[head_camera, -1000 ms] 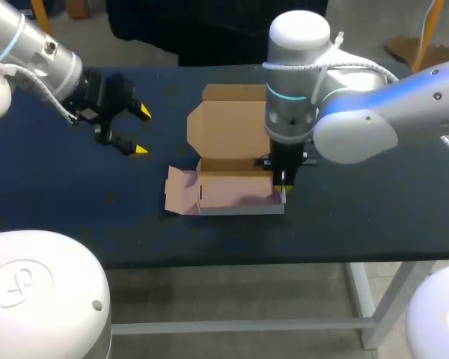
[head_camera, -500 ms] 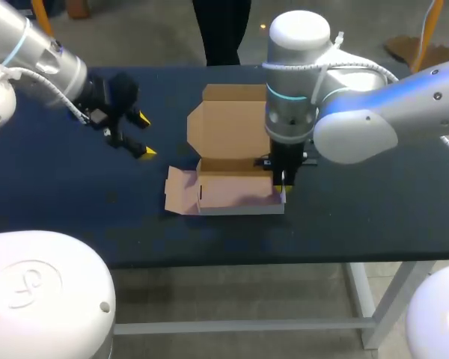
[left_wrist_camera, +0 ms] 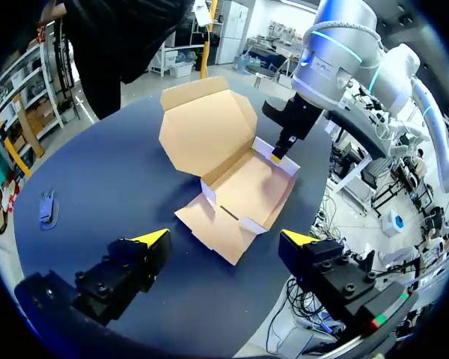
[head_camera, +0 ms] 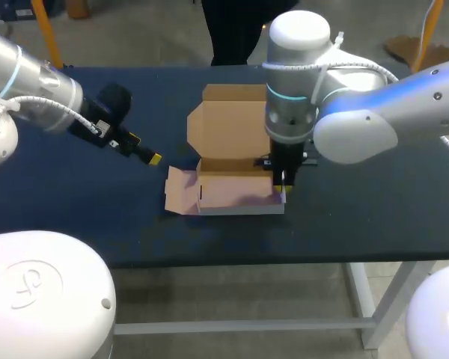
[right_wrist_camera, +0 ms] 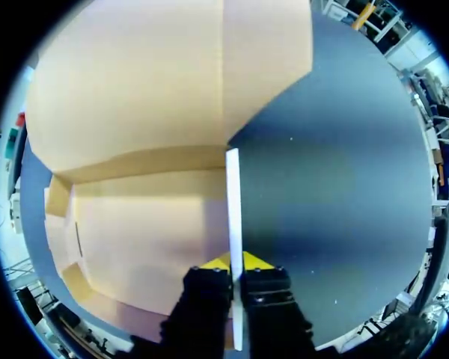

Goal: Assemble the packaging by folding the flat box into shape, placing the metal phone stand inside, and closing the box properly

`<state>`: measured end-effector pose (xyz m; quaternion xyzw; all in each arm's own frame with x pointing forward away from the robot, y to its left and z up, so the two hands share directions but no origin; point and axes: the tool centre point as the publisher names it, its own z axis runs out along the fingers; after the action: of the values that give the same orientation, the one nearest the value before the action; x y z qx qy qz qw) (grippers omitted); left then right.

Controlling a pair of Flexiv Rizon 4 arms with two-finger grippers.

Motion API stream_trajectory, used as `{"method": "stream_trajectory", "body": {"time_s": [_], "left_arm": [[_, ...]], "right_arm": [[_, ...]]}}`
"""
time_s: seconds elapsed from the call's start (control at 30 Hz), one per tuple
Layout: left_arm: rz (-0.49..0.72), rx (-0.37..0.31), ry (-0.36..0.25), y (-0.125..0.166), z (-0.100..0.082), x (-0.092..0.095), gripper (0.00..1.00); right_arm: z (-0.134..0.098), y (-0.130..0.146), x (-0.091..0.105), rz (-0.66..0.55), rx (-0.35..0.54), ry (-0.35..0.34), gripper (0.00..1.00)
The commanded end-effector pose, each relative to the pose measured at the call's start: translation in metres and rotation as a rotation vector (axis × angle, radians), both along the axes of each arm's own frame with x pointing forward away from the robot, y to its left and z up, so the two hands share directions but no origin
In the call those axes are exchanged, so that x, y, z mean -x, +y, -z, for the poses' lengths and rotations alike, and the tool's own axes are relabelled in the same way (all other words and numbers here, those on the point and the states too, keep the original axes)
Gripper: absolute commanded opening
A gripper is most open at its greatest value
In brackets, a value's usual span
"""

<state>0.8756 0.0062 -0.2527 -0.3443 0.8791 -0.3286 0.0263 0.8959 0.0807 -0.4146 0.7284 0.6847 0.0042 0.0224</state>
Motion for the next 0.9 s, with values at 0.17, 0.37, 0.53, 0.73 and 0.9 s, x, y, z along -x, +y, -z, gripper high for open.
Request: {"method": "stream_trajectory", "body": {"time_s": [0.17, 0.37, 0.53, 0.73, 0.9], "left_arm": [[-0.43, 0.018, 0.195, -0.005, 0.002, -0.001, 1.0], [-0.478, 0.065, 0.245, -0.003, 0.004, -0.005, 1.0], [-0.577, 0.187, 0.335, 0.003, 0.027, -0.009, 1.0], [-0.506, 0.305, 0.409, 0.008, 0.048, -0.011, 1.0], [-0.462, 0.318, 0.454, 0.002, 0.065, -0.016, 1.0]], "right_arm": [[-0.001, 0.0, -0.001, -0.001, 0.001, 0.003, 0.0], [-0.001, 0.0, -0.001, -0.001, 0.001, 0.003, 0.0], [-0.001, 0.0, -0.001, -0.001, 0.001, 0.003, 0.0], [-0.001, 0.0, -0.001, -0.001, 0.001, 0.003, 0.0], [-0.001, 0.0, -0.001, -0.001, 0.001, 0.003, 0.0]]}}
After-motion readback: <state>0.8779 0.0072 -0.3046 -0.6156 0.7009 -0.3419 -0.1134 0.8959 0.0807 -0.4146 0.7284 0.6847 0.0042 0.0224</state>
